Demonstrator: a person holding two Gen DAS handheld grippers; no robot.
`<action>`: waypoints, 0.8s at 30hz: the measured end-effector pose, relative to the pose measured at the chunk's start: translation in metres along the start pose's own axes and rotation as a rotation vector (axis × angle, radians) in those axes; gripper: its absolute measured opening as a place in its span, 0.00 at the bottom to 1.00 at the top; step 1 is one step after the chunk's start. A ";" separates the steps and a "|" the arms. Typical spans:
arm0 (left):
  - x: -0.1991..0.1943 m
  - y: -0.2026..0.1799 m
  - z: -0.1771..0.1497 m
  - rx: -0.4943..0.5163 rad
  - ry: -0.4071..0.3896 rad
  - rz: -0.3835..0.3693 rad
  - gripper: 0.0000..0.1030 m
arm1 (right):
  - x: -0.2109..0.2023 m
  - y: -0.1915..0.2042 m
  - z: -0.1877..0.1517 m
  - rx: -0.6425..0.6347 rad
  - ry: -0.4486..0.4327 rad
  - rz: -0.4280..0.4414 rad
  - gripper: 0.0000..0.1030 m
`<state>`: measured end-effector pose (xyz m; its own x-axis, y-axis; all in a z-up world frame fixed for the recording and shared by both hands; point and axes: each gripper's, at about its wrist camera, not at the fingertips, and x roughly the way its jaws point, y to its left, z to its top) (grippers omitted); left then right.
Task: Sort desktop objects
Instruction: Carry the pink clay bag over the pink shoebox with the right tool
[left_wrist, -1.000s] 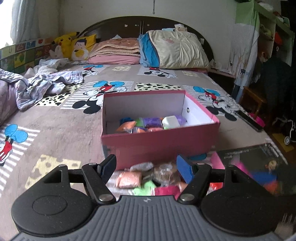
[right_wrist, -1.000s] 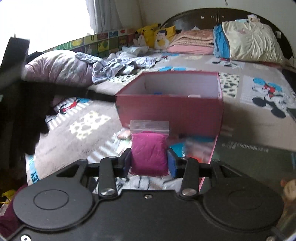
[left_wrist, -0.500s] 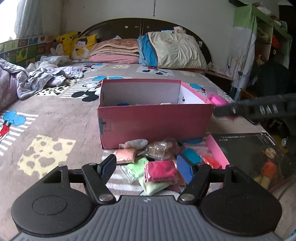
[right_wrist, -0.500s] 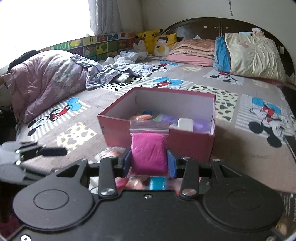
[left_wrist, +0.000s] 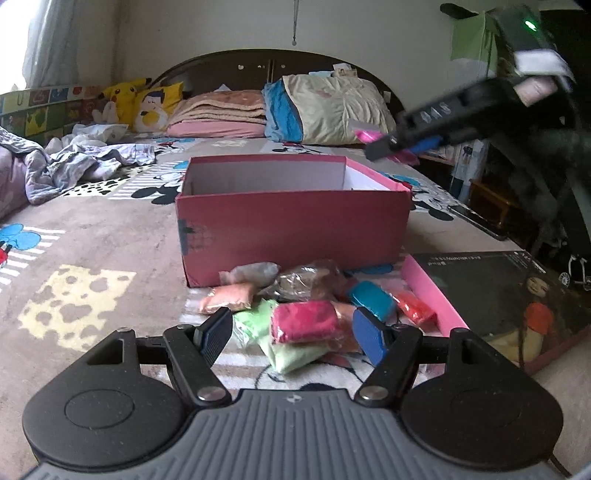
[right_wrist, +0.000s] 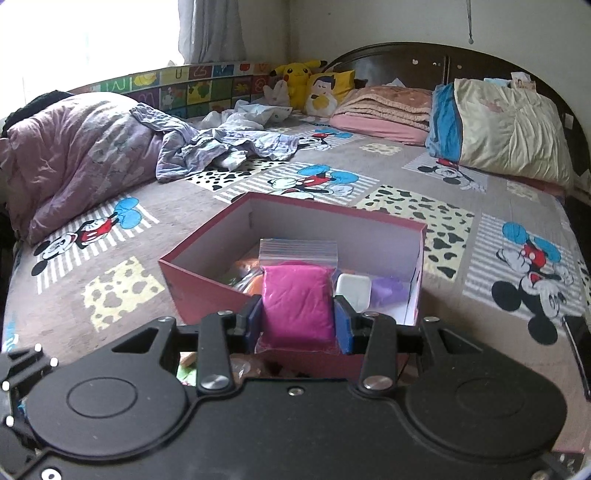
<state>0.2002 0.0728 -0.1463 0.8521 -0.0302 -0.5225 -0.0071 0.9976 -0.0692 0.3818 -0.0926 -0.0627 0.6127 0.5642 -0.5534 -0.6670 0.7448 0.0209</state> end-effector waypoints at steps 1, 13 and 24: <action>0.001 -0.001 -0.001 0.001 -0.001 0.000 0.69 | 0.003 -0.001 0.003 -0.002 0.003 -0.001 0.38; 0.019 -0.002 -0.008 -0.025 0.021 0.001 0.69 | 0.037 -0.015 0.034 -0.038 0.052 -0.023 0.38; 0.043 -0.003 -0.008 -0.054 0.031 -0.029 0.69 | 0.076 -0.022 0.048 -0.073 0.136 -0.033 0.38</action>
<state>0.2325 0.0686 -0.1748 0.8355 -0.0617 -0.5459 -0.0116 0.9915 -0.1298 0.4635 -0.0492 -0.0654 0.5753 0.4824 -0.6605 -0.6790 0.7319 -0.0569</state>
